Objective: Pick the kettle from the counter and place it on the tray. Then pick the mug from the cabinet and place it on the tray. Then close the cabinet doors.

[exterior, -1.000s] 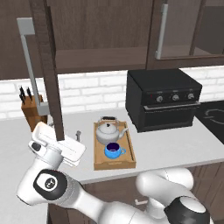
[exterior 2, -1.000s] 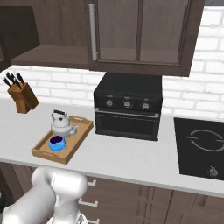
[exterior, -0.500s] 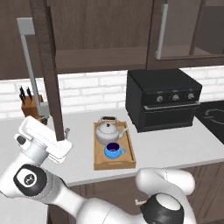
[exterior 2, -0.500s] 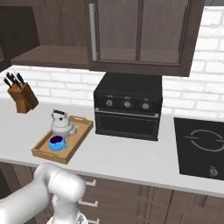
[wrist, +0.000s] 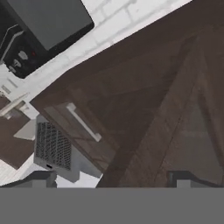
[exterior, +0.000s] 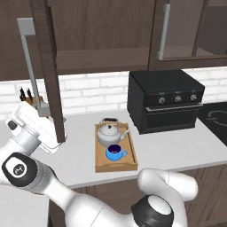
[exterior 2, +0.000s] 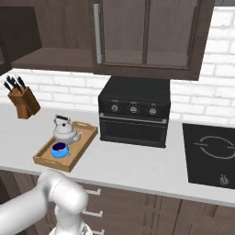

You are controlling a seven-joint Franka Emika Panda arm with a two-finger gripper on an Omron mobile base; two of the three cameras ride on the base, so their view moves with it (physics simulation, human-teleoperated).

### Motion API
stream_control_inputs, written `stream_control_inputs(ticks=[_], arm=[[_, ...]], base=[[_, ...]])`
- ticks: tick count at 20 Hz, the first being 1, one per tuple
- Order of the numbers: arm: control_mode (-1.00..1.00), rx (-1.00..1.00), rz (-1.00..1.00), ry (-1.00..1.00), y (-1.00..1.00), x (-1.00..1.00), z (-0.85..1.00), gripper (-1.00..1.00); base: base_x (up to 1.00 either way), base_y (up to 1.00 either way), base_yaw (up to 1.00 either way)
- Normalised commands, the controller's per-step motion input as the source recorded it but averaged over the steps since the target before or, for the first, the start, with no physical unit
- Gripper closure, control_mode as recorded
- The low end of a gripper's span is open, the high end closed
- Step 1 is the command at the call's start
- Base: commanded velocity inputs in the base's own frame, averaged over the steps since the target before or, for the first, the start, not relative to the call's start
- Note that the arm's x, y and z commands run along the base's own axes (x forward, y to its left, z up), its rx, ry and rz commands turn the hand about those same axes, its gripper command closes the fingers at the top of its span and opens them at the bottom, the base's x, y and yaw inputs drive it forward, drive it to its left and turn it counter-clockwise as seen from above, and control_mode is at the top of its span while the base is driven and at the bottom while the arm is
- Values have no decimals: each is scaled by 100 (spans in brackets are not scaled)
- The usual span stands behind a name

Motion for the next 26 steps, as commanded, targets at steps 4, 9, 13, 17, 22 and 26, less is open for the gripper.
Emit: stream_control_inputs(ticks=[4, 9, 13, 17, 22, 26], arm=[[-100, 3, -9, 0, 0, -1, 45, -100], [-100, 7, -9, 0, -8, -6, 34, -100], [-100, 11, -8, 0, -38, -6, 16, -100], [-100, 12, -7, 0, -57, 0, 3, -100], [-100, 16, -4, 0, -74, 0, 2, -100], [-100, 19, 0, 0, -82, 8, 0, -100]], base=[[0, 0, 0], [0, 0, 0], [0, 0, 0], [0, 0, 0], [0, 0, 0], [0, 0, 0]])
